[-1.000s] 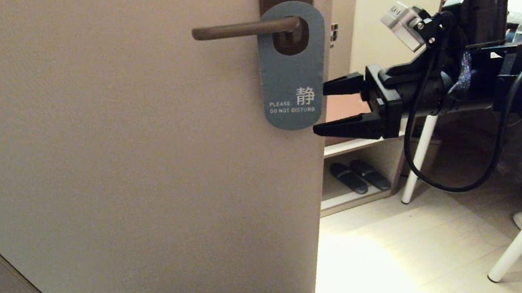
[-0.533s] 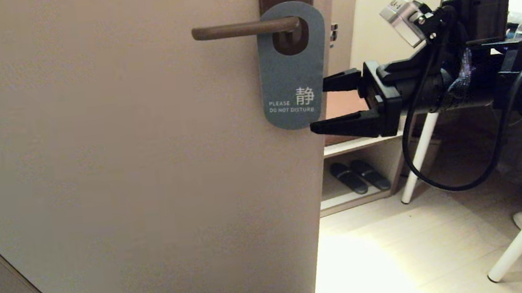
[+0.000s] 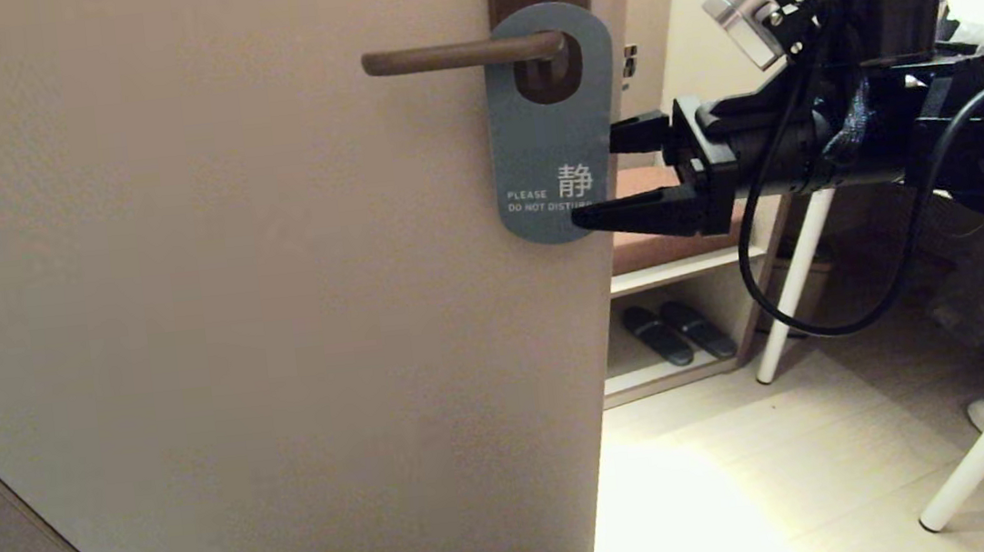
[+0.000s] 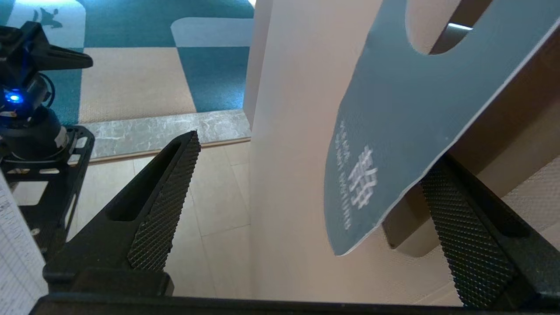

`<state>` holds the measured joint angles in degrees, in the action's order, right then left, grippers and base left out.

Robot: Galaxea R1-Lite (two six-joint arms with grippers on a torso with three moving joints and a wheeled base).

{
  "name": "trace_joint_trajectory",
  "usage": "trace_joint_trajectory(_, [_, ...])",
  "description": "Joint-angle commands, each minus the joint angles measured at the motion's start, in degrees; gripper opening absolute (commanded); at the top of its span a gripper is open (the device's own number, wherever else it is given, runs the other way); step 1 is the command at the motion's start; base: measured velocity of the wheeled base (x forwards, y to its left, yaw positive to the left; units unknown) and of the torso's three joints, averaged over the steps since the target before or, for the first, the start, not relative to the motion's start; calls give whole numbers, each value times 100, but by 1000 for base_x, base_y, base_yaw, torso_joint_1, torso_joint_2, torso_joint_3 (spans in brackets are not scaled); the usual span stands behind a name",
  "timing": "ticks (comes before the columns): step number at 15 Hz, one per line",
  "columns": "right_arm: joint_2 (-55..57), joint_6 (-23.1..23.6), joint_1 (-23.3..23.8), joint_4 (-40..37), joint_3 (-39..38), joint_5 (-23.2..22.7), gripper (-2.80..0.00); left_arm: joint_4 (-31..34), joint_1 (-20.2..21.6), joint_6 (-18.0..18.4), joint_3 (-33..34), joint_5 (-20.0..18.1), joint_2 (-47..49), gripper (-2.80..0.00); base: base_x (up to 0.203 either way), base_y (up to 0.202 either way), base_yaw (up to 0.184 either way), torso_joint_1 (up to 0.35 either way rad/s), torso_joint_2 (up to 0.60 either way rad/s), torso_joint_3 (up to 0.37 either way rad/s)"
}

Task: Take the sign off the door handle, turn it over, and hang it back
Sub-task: Take down the sign

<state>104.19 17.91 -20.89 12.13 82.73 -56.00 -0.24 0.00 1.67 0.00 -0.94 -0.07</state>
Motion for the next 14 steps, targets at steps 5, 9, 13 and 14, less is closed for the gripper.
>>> trace_joint_trajectory(5, [190, -7, -20, -10, 217, -25, 0, -2, 0, 0, 0, -3, 7, -280, 0, 0, 0, 0, 0, 0])
trace_joint_trajectory(9, [309, -15, -37, -36, 291, -8, 0, -2, 0, 0, 0, -3, 7, -280, 0, 0, 0, 0, 0, 0])
trace_joint_trajectory(13, [470, -15, -76, -62, 519, -2, 0, -2, 0, 0, 0, -3, 7, -280, 0, 0, 0, 0, 0, 0])
trace_joint_trajectory(14, [488, -15, -94, -62, 542, 2, 0, -2, 0, 0, 0, -3, 7, -280, 0, 0, 0, 0, 0, 0])
